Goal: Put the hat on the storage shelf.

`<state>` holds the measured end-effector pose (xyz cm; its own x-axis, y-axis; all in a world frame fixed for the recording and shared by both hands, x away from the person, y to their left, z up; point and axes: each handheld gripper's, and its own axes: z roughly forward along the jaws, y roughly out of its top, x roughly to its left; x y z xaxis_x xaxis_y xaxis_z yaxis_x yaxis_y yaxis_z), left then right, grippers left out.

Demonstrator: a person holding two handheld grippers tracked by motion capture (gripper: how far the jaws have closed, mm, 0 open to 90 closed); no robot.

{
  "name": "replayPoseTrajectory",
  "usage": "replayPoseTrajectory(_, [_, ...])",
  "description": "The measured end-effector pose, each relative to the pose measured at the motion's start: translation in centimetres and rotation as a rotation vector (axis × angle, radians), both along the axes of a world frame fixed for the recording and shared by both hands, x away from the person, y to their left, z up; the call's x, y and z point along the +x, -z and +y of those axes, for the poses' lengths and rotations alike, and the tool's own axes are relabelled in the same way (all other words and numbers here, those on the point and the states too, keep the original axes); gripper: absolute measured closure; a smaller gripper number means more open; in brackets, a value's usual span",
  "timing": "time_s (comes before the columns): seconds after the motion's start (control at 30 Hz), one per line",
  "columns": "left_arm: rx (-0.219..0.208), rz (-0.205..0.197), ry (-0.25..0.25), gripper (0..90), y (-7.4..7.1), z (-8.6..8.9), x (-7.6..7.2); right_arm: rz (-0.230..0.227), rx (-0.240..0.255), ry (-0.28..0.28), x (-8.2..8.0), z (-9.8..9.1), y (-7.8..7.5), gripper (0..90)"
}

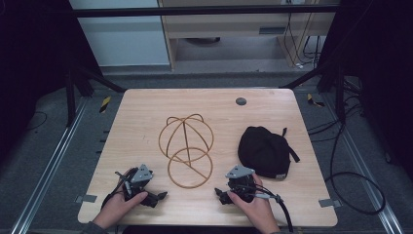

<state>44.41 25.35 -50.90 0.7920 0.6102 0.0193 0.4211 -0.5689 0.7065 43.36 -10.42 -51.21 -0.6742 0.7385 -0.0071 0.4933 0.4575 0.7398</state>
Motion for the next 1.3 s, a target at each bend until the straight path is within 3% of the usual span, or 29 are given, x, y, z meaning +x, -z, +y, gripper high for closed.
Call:
replayPoseTrajectory(0.23, [-0.002,0.0,-0.002,0.0,0.0,0.0,0.0,0.007,0.003,0.012,-0.2,0.0,0.0,8.9])
replayPoseTrajectory(0.33, [-0.003,0.001,-0.003,0.0,0.0,0.0,0.0,0.008,-0.017,0.016,-0.5,0.0,-0.3,10.1])
replayPoseTrajectory(0.43, [-0.003,0.002,-0.002,0.0,0.0,0.0,0.0,-0.019,0.006,0.018,-1.2,-0.2,-1.0,10.2])
replayPoseTrajectory(0.63, [-0.002,0.0,-0.002,0.0,0.0,0.0,0.0,-0.089,-0.007,0.053,-2.2,-0.7,-2.2,11.2])
replayPoseTrajectory(0.7, [-0.002,0.002,-0.002,0.0,0.0,0.0,0.0,-0.122,0.005,0.084,-2.7,-1.1,-2.7,12.6])
replayPoseTrajectory(0.77, [-0.002,0.001,-0.002,0.0,0.0,0.0,0.0,-0.151,-0.014,0.125,-3.1,-1.6,-3.0,13.2])
replayPoseTrajectory(0.87, [-0.001,0.0,-0.001,0.0,0.0,0.0,0.0,-0.168,-0.036,0.139,-3.2,-1.8,-3.1,13.1])
replayPoseTrajectory(1.07, [-0.001,0.0,-0.003,0.0,0.0,0.0,0.0,-0.219,-0.06,0.232,-3.8,-3.6,-3.8,13.1])
replayPoseTrajectory(1.17, [-0.001,0.0,-0.004,0.0,0.0,0.0,0.0,-0.216,-0.051,0.253,-3.8,-4.2,-4.0,12.6])
replayPoseTrajectory(1.3, [0.0,0.0,-0.004,0.0,0.0,0.0,0.0,-0.189,-0.08,0.312,-3.9,-5.6,-4.3,9.7])
